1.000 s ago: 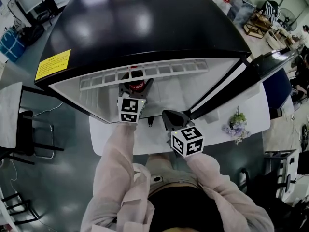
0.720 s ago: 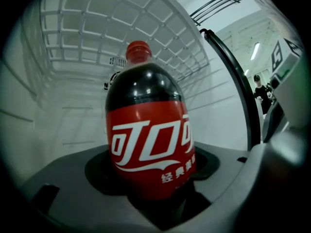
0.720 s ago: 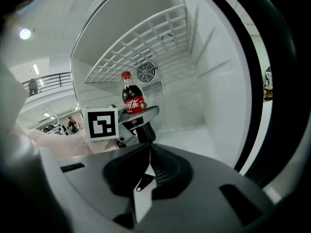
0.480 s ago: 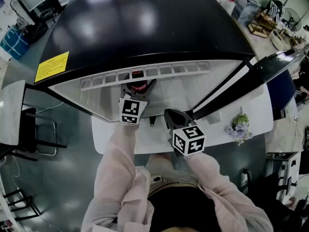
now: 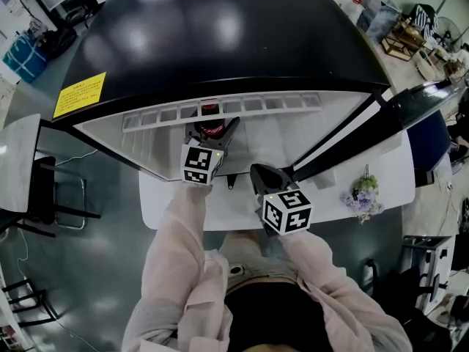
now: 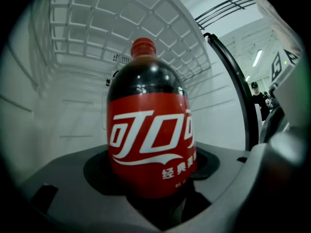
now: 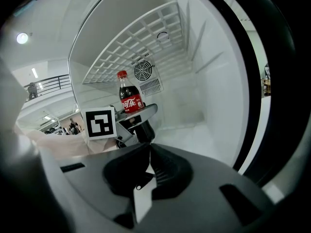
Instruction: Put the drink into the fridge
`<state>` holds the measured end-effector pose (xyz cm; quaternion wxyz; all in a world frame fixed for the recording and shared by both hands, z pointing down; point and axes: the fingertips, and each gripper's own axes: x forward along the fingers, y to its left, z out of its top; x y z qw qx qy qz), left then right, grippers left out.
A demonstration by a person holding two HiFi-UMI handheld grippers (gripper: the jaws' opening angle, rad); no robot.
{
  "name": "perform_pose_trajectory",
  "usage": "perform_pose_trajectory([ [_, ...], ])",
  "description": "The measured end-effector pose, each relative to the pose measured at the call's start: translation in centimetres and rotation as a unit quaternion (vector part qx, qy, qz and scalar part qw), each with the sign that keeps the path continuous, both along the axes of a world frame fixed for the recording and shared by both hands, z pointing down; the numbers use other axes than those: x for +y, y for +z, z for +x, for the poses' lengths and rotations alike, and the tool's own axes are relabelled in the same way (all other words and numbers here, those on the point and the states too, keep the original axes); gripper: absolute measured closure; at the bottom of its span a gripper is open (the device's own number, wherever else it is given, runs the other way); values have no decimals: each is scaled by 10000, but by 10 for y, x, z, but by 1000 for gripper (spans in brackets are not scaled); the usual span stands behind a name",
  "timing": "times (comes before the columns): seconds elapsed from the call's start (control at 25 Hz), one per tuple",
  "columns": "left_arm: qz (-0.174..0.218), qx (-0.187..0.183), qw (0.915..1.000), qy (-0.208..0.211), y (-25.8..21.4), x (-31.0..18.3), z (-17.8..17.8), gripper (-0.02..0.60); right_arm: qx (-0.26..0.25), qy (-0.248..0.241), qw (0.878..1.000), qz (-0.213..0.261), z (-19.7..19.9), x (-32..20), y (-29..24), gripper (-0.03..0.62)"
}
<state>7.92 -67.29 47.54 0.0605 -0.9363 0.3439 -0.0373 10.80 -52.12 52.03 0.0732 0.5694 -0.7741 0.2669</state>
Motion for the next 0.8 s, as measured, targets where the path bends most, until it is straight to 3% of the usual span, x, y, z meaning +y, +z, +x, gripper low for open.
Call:
perform_pose_trajectory([
  [0.16,-129,55,9999,52,0,1,0,247,-20,-26,10000,38,-1,-2,-4,580],
  [0.48,-346,178,9992,-136,-2,2,-11,170,-228,94,9997,26,4,3,-5,580],
  [0.8,-802,106,9964,-235,15,18,-24,163,-320,94,9994,52,0,8,-6,580],
])
